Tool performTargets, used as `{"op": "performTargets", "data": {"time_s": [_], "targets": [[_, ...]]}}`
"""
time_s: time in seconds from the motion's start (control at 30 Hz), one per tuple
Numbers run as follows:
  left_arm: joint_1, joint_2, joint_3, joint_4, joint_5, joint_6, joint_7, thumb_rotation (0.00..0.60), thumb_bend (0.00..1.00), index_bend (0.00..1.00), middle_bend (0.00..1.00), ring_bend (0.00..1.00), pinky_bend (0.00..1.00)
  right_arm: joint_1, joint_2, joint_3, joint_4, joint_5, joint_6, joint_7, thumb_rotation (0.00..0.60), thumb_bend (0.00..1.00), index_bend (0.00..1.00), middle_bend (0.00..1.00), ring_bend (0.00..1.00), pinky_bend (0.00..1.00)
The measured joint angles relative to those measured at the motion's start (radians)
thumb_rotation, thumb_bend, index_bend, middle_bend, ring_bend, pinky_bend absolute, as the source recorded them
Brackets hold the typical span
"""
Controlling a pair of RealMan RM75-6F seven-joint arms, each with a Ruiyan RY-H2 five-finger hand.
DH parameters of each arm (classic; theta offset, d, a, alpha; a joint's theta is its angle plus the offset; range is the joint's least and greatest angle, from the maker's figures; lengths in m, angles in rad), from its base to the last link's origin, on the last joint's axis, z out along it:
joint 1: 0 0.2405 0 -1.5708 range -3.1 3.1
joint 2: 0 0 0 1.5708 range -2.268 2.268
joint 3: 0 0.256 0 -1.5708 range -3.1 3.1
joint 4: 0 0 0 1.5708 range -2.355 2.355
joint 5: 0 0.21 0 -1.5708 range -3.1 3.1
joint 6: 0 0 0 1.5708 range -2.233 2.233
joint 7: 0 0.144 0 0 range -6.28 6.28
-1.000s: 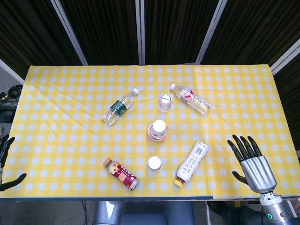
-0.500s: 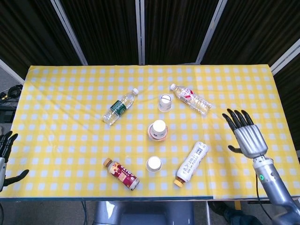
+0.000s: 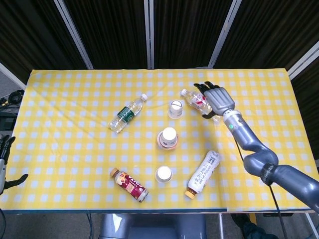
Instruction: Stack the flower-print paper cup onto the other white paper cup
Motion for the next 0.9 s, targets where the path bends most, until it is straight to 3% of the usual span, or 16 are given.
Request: {"op": "performTargets", "data": {"time_s": [0.37, 0.57, 0.8, 0.9], "targets": [[-0.023, -0.011, -0.018, 0.016, -0.079, -0.032, 0.023, 0.6, 0.0, 0.0, 0.0, 0.0, 0.0, 0.171, -0.279, -0.012, 0.406, 0.058, -0.139, 0.022, 0.6, 0.09, 0.12, 0.21, 0.14, 0.31], [-0.03, -0.013, -0.021, 0.015, -0.098, -0.034, 0.031, 0.6, 0.0, 0.0, 0.0, 0.0, 0.0, 0.229, -0.379, -0.016, 0.539, 0.059, -0.191, 0.105, 0.6, 0.14, 0.16, 0.26, 0.17, 0.33], [-0.034, -0.018, -0.022, 0.018, -0.109, -0.029, 0.039, 0.6, 0.0, 0.0, 0.0, 0.0, 0.0, 0.261, -0.446, -0.023, 0.646, 0.033, -0.22, 0.18, 0.6, 0.23, 0.34, 0.44, 0.37, 0.53], [-0.037, -0.019, -0.022, 0.021, -0.117, -0.034, 0.041, 0.6, 0.0, 0.0, 0.0, 0.0, 0.0, 0.267, -0.463, -0.026, 0.669, 0.017, -0.217, 0.209, 0.6, 0.28, 0.43, 0.5, 0.42, 0.57]]}}
